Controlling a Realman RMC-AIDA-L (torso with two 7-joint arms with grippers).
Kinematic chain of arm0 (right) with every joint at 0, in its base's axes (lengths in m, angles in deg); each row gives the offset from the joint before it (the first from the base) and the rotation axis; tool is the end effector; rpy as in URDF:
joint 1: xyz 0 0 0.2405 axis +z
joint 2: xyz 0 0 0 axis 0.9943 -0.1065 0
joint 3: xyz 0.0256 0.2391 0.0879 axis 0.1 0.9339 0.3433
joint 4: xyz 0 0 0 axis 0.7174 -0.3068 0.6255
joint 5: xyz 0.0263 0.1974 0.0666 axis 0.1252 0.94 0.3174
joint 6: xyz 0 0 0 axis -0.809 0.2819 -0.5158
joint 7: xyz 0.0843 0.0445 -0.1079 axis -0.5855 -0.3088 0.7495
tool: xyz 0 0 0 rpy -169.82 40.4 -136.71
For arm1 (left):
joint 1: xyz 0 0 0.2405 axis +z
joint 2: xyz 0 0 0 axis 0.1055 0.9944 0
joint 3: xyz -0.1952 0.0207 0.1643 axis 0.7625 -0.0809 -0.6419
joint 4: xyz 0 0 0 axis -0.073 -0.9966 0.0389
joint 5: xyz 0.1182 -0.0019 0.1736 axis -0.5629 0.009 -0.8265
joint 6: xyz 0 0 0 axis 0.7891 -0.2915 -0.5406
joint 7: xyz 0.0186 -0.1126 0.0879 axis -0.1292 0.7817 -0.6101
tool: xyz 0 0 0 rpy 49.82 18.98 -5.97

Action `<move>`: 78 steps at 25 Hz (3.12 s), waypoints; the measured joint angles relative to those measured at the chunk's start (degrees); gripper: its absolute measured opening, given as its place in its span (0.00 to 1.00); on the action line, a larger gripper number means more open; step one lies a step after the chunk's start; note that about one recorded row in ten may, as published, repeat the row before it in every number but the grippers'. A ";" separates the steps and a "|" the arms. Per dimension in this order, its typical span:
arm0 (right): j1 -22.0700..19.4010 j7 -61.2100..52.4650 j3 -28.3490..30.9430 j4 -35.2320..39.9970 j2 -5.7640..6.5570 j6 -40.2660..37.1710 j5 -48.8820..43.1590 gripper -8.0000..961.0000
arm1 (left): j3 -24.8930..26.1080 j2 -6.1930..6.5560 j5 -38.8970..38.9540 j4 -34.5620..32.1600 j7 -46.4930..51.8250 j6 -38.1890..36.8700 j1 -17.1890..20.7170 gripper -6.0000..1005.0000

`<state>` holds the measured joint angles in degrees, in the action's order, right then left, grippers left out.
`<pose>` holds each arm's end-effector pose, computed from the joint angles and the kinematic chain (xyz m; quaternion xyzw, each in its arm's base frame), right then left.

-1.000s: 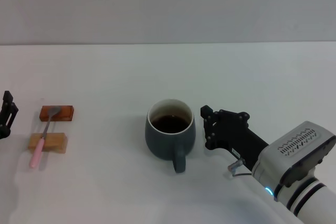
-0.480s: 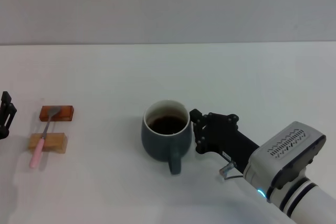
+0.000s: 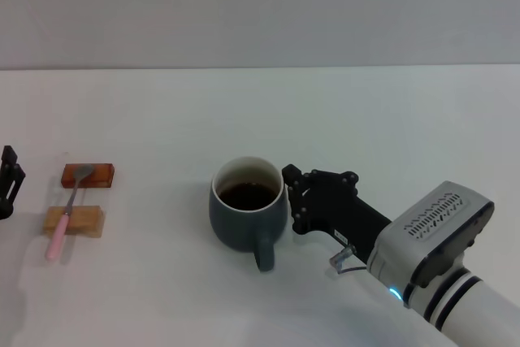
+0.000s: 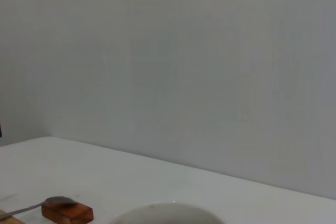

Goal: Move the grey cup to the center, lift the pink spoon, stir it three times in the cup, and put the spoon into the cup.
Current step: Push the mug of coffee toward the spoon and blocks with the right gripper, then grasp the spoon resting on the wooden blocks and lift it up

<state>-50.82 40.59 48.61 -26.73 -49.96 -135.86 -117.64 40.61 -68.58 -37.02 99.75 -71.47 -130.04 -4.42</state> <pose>0.2233 0.2993 -0.1478 -0.8633 0.1987 0.2776 0.3718 -0.3706 0.2465 -0.0049 -0.6227 -0.2560 -0.2700 0.6883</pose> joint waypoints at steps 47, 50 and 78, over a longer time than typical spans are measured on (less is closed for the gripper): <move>-17.57 3.52 20.50 12.31 0.10 -25.10 16.37 0.01 | -15.13 -0.01 -1.39 1.69 -0.50 -1.16 7.27 0.84; -17.43 3.54 20.48 12.27 0.10 -24.46 16.40 0.01 | -15.49 0.00 -1.41 1.83 -0.51 -0.94 7.26 0.84; -16.50 3.70 18.88 11.75 0.18 -22.32 15.98 0.01 | -16.79 -0.09 -0.87 1.77 -0.53 2.72 6.17 0.83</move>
<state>-67.33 44.29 67.49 -14.98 -49.78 -158.18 -101.66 23.82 -68.67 -37.88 101.52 -72.01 -127.31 1.75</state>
